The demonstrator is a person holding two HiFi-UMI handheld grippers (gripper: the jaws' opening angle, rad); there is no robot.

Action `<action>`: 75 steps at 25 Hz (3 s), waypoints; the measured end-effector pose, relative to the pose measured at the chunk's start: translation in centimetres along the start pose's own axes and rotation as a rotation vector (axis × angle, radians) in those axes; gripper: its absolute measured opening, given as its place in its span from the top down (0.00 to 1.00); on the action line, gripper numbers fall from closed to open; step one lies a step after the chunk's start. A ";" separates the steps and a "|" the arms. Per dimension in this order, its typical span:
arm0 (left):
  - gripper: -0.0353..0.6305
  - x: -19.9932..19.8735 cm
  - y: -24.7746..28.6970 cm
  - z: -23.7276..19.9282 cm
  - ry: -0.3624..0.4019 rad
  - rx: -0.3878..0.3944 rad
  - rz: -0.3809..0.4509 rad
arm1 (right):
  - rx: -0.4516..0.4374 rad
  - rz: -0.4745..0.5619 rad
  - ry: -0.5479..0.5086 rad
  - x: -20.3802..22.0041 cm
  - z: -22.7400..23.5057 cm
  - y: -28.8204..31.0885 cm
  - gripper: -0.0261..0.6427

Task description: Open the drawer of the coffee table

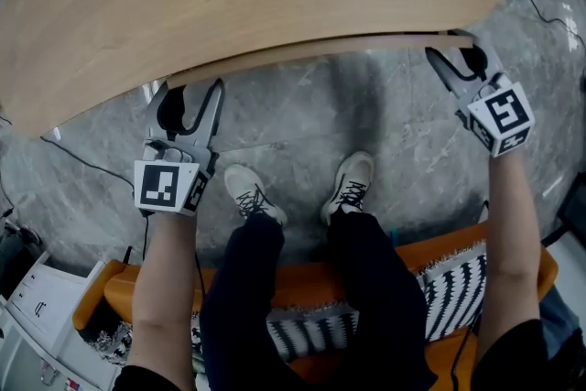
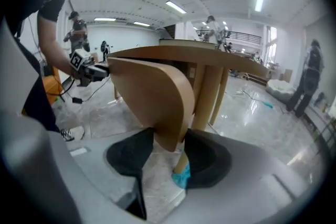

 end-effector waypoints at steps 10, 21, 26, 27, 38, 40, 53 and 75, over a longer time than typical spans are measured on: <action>0.62 -0.9 0.3 -0.3 -0.017 0.046 -0.016 | -0.076 -0.087 -0.101 -1.2 -0.4 0.3 0.69; 0.62 -0.9 -0.6 0.6 0.001 0.057 -0.044 | -0.106 -0.101 -0.122 -0.7 -1.2 -0.6 0.69; 0.60 -0.9 -0.4 0.2 0.049 0.089 -0.045 | -0.161 -0.131 -0.207 -1.4 -1.5 0.3 0.69; 0.60 -0.8 -0.4 0.2 0.048 0.089 -0.044 | -0.164 -0.132 -0.208 -1.3 -1.6 0.4 0.69; 0.66 -0.7 -1.8 1.2 -0.015 0.083 -0.051 | -0.191 -0.158 -0.206 -0.6 -2.6 -0.7 0.70; 0.66 -0.4 -2.4 1.7 -0.028 0.088 -0.056 | -0.197 -0.167 -0.216 -0.2 -3.2 -1.2 0.70; 0.66 1.6 -6.6 4.9 -0.078 0.127 -0.108 | -0.213 -0.224 -0.212 2.3 -7.0 -4.5 0.71; 0.66 5.9 -10.4 8.8 -0.079 0.186 -0.257 | -0.253 -0.316 -0.311 6.6 -12.0 -6.8 0.75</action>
Point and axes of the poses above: the fingertips, and each gripper's own axes: y forward along the fingers, z to its right, x out of its underside, the point moved 5 cm from there along -y, backward along the fingers, and after that the axes turned 2 degrees about x, right-handed, at the moved point
